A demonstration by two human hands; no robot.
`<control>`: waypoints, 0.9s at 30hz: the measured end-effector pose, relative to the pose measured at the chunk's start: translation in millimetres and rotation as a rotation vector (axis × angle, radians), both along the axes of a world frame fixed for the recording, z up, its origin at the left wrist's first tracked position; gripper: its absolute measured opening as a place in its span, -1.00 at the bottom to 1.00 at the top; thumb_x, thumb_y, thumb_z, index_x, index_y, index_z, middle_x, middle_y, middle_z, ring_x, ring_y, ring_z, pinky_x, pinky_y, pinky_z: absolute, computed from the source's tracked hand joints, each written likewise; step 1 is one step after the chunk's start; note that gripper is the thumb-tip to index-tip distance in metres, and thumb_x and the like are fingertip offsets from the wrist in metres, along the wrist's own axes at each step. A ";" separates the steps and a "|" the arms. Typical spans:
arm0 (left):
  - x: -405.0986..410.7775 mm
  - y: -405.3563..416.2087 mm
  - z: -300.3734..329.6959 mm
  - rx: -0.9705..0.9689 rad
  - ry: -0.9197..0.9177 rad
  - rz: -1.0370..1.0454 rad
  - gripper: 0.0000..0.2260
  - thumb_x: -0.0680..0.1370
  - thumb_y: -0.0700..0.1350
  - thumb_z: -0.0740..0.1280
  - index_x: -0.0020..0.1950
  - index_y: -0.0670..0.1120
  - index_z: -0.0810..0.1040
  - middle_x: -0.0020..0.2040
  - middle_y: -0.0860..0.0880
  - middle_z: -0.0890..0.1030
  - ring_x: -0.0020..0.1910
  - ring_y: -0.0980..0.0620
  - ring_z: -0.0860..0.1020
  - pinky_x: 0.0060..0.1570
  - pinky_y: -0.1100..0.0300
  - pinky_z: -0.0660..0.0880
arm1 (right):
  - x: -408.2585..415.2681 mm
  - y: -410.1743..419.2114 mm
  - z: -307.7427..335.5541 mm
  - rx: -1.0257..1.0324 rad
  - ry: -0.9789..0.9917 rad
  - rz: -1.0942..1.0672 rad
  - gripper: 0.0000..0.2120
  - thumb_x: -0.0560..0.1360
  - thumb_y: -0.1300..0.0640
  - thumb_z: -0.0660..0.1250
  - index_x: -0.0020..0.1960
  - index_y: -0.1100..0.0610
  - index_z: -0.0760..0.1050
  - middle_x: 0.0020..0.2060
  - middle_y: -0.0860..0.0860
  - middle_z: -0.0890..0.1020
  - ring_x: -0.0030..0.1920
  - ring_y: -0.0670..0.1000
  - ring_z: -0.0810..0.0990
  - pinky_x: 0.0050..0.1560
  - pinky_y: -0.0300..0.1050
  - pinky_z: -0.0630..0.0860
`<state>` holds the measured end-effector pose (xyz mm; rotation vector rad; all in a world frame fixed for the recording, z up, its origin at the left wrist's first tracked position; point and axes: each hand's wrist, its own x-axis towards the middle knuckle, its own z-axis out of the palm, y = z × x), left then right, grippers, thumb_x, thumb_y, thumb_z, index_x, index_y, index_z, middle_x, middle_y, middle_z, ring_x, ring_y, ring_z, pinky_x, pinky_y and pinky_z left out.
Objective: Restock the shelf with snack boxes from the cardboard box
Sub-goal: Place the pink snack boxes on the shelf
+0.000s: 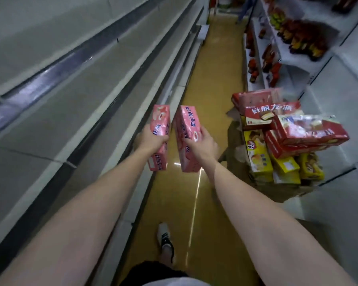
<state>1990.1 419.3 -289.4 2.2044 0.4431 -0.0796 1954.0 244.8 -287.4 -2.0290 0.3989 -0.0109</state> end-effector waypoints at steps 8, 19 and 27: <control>172.0 3.3 28.6 0.028 -0.032 -0.087 -0.44 0.37 0.08 0.51 0.31 0.04 0.43 0.05 0.00 0.60 -0.22 0.02 0.50 -0.35 0.25 0.29 | 169.1 6.4 30.4 -0.067 0.021 -0.035 -0.31 0.44 -0.08 0.46 0.51 -0.16 0.28 0.23 -0.04 0.61 0.05 0.04 0.59 -0.09 -0.21 0.49; 352.4 -11.3 47.2 0.063 -0.071 -0.149 -0.21 0.24 0.22 0.42 0.43 0.43 0.21 0.18 0.03 0.63 -0.03 -0.09 0.63 0.07 0.02 0.58 | 348.7 -11.2 41.0 -0.073 -0.016 -0.077 -0.26 0.35 -0.13 0.38 0.49 -0.26 0.24 0.19 -0.07 0.63 0.16 0.10 0.58 0.15 -0.08 0.50; 503.0 -53.3 89.3 0.165 -0.197 -0.096 -0.30 0.30 0.17 0.46 0.42 0.37 0.34 0.22 0.00 0.64 0.07 -0.09 0.62 0.06 0.11 0.55 | 519.0 -45.5 58.5 -0.088 -0.062 -0.021 -0.31 0.31 -0.12 0.36 0.43 -0.28 0.29 0.10 -0.04 0.67 0.09 0.15 0.62 0.03 -0.09 0.50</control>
